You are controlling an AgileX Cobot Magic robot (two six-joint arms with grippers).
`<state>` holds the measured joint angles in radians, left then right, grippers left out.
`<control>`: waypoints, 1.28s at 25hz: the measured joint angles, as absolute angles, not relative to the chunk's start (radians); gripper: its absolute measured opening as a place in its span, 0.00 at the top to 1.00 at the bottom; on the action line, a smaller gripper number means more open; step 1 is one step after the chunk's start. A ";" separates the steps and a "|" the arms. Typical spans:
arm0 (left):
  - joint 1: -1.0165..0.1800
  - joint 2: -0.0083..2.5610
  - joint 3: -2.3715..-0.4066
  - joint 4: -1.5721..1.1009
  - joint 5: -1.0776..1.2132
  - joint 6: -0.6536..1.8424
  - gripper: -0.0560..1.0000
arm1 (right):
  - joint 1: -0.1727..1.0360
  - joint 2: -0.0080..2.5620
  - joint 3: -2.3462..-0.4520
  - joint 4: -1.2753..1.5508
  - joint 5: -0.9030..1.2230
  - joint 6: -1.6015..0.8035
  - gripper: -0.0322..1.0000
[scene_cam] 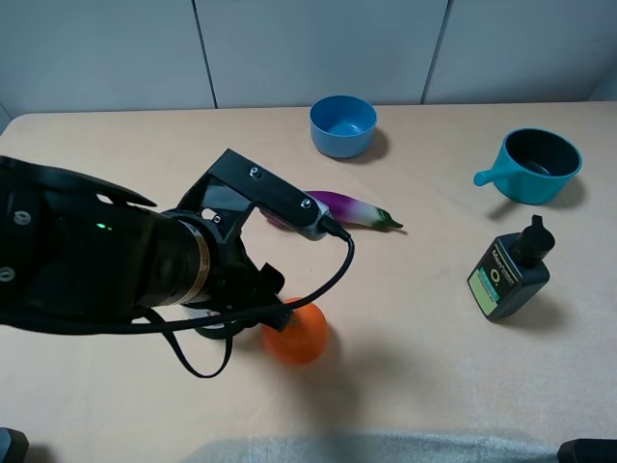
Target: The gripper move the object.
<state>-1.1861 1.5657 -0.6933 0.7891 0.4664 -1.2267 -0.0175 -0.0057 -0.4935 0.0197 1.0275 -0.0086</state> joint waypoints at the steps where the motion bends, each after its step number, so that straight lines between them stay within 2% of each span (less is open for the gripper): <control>1: -1.186 1.554 -0.693 0.761 0.472 -1.211 0.28 | -0.017 -0.006 -0.494 0.020 1.028 -0.009 0.30; 6: -1.186 1.510 -0.720 0.634 0.546 -1.103 0.25 | -0.017 -0.006 -0.494 0.020 1.028 -0.009 0.30; 14: -1.176 1.500 -0.863 0.497 0.758 -0.916 0.06 | -0.017 -0.006 -0.494 0.020 1.028 -0.009 0.30; 19: -1.159 1.500 -0.940 0.451 0.828 -0.891 0.01 | -0.017 -0.006 -0.494 0.020 1.028 -0.009 0.30; 24: -1.079 1.491 -0.987 0.308 0.834 -0.800 0.01 | -0.017 -0.006 -0.494 0.020 1.028 -0.009 0.30; 32: -0.868 1.433 -1.004 0.014 0.887 -0.514 0.01 | -0.017 -0.006 -0.494 0.020 1.028 -0.009 0.30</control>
